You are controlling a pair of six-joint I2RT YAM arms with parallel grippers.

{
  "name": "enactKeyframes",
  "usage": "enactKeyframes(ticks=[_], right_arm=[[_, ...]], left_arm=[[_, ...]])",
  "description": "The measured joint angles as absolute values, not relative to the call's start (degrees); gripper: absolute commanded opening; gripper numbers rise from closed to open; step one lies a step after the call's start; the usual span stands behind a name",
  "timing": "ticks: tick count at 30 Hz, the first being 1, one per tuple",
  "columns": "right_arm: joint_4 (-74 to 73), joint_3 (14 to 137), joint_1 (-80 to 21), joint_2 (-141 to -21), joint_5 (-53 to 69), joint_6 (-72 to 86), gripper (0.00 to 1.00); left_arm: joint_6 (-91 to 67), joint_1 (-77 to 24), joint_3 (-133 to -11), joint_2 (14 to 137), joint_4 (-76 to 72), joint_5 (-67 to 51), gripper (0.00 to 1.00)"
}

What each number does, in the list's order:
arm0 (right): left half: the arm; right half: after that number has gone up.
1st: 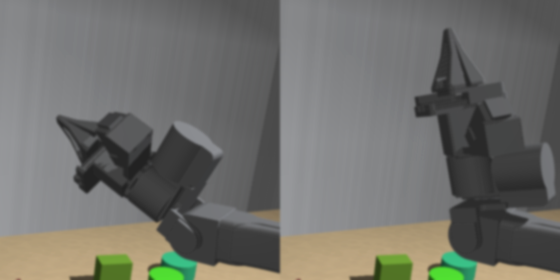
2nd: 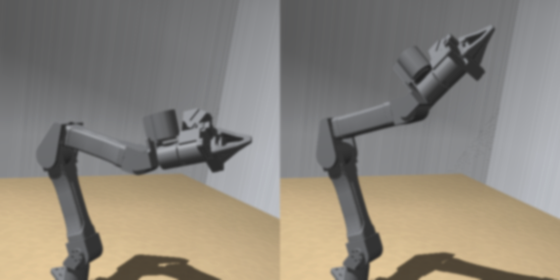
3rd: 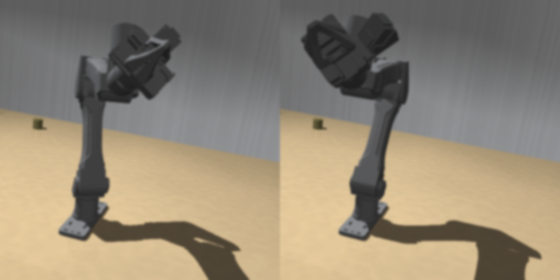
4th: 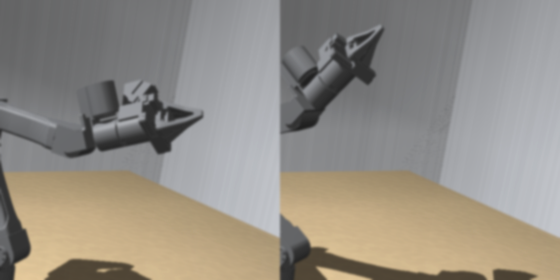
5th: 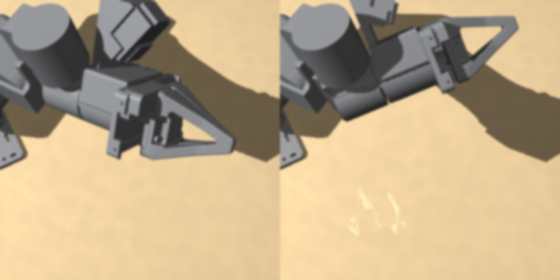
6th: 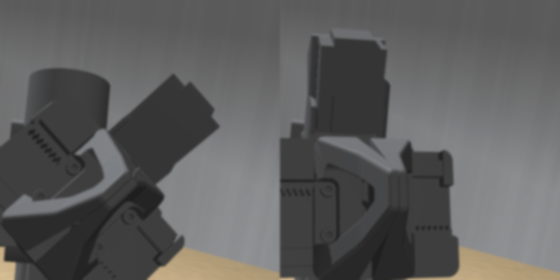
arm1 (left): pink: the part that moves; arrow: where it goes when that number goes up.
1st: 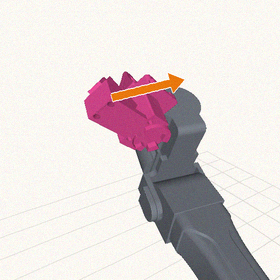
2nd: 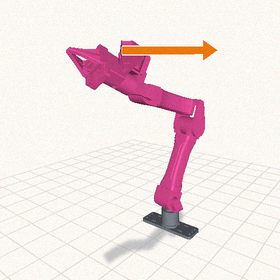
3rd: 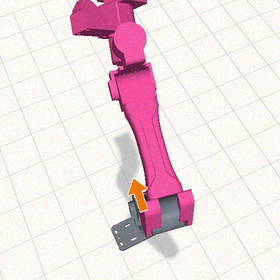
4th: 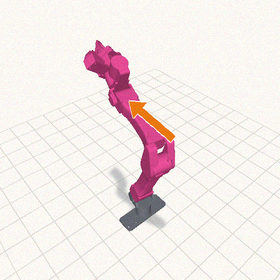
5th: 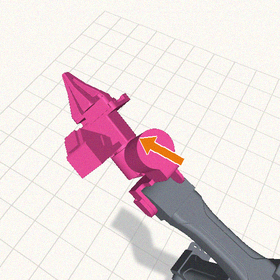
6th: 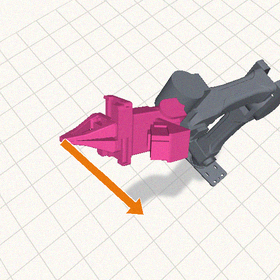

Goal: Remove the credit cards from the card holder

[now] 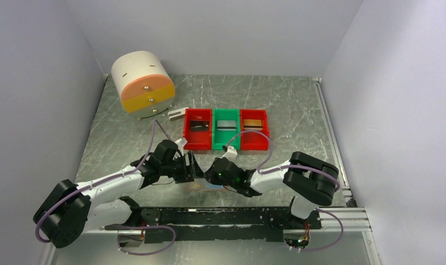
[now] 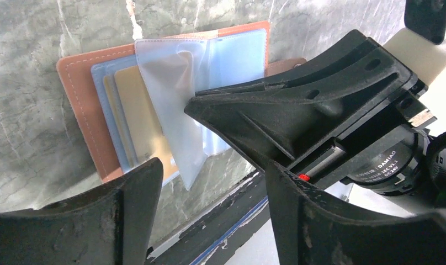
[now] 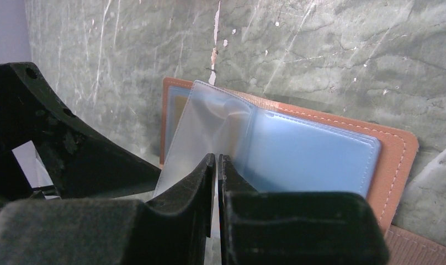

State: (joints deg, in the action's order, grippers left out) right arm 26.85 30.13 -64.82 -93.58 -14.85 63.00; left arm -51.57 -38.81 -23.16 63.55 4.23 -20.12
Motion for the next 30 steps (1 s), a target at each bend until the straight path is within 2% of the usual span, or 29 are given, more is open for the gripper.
enactKeyframes(ticks=[2, 4, 11, 17, 21, 30], right_arm=[[27.4, 29.9, -64.8, -93.6, -14.8, 63.3, 0.11], [27.5, 29.8, -64.8, -93.6, -14.7, 63.4, 0.11], [28.0, 29.6, -64.8, -93.6, -14.5, 63.6, 0.13], [28.6, 29.3, -64.8, -93.6, -14.3, 63.8, 0.2], [28.8, 28.0, -64.8, -92.0, -13.3, 63.2, 0.28], [19.3, 28.1, -64.8, -84.8, -14.4, 60.7, 0.35]], left_arm=[[-52.7, -39.3, -22.9, 64.2, 3.2, -19.6, 0.64], [-53.6, -39.5, -22.7, 64.5, 2.8, -18.7, 0.51], [-56.2, -39.7, -20.7, 64.6, 1.5, -15.3, 0.3], [-56.9, -39.7, -20.1, 66.5, 0.6, -14.9, 0.12], [-56.9, -39.9, -20.1, 66.3, 0.1, -14.7, 0.12], [-55.0, -40.3, -20.1, 66.5, -3.7, -16.0, 0.17]])
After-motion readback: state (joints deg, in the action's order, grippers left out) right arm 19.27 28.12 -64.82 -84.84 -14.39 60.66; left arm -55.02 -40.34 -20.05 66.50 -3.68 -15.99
